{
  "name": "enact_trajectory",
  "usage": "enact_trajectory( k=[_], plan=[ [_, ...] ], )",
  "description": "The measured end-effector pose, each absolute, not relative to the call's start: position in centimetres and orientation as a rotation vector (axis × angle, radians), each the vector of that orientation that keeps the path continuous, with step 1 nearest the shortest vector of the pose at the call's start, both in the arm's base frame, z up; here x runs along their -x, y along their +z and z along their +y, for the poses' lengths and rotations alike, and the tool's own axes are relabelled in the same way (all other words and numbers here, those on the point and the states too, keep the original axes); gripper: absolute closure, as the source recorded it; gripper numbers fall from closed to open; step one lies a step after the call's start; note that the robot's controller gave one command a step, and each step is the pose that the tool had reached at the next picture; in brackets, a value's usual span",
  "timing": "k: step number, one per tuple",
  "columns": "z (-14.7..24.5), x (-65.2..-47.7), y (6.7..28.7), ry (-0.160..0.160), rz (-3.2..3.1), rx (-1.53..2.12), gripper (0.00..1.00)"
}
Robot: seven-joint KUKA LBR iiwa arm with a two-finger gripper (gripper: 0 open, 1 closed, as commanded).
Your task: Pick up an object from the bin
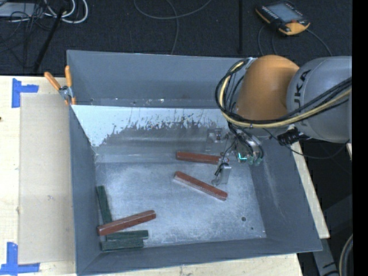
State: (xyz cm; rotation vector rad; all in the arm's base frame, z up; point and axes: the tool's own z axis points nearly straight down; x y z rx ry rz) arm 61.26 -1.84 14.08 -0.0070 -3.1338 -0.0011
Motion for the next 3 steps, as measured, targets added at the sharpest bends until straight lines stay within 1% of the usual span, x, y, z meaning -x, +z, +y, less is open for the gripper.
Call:
enact_trajectory(
  k=[1, 2, 3],
  plan=[
    [-1.8, -61.4, 14.5, -0.001, -3.141, 0.007, 0.00],
    [-0.4, -61.7, 12.3, 0.000, -3.142, -0.046, 0.00],
    [0.4, -59.3, 8.3, -0.001, -3.141, 0.082, 0.00]
  ],
)
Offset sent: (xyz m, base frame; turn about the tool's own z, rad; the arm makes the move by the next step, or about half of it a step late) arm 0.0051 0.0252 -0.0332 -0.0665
